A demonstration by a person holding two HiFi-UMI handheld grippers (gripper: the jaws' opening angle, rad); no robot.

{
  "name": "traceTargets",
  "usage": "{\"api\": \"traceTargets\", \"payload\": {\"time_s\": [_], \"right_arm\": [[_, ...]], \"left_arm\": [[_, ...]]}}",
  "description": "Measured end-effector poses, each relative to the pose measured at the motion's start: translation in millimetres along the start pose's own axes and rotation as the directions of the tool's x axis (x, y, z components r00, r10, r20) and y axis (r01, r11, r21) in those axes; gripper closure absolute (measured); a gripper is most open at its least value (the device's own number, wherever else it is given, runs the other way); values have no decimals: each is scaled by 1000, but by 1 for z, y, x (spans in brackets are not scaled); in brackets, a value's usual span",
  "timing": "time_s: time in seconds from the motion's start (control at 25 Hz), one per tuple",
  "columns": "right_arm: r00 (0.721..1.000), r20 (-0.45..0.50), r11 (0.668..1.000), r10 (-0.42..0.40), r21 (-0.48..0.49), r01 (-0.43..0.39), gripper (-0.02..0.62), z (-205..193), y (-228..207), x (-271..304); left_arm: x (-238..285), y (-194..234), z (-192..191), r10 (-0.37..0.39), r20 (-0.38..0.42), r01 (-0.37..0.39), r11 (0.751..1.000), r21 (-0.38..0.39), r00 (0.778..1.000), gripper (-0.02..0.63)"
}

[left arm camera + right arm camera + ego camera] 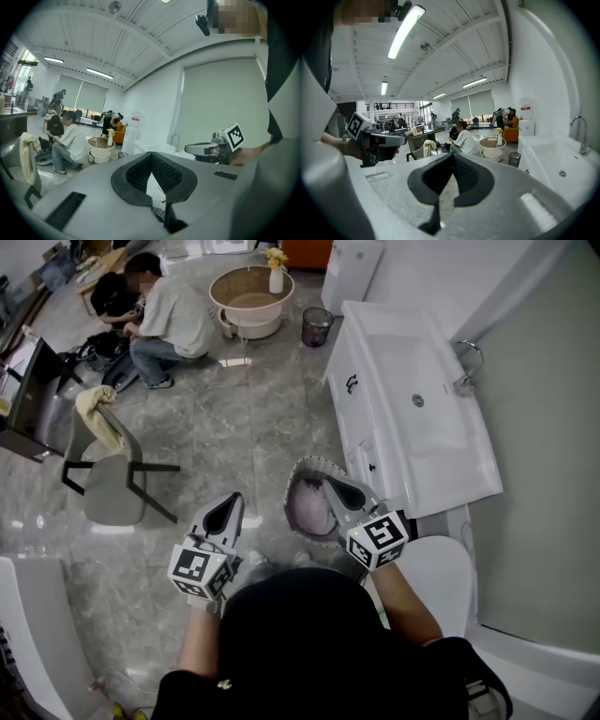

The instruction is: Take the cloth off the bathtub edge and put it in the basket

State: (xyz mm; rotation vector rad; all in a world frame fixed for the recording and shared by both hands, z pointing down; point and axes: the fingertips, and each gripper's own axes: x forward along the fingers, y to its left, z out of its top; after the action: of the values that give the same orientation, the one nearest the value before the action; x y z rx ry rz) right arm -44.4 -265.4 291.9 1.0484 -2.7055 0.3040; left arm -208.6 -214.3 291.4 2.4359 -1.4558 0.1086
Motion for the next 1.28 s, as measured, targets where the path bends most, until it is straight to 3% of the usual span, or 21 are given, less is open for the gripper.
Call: {"api": "traceTargets", "payload": {"time_s": [0.48, 1.28], "right_arm": [[1000, 19, 1000, 16, -9, -15, 600, 4, 15, -5], [1000, -1, 998, -20, 65, 20, 600, -13, -4, -11]], "left_arm": [[-5, -8, 14, -19, 33, 18, 999, 36, 999, 594], [2, -16, 8, -23, 21, 22, 999, 30, 1000, 594]]}}
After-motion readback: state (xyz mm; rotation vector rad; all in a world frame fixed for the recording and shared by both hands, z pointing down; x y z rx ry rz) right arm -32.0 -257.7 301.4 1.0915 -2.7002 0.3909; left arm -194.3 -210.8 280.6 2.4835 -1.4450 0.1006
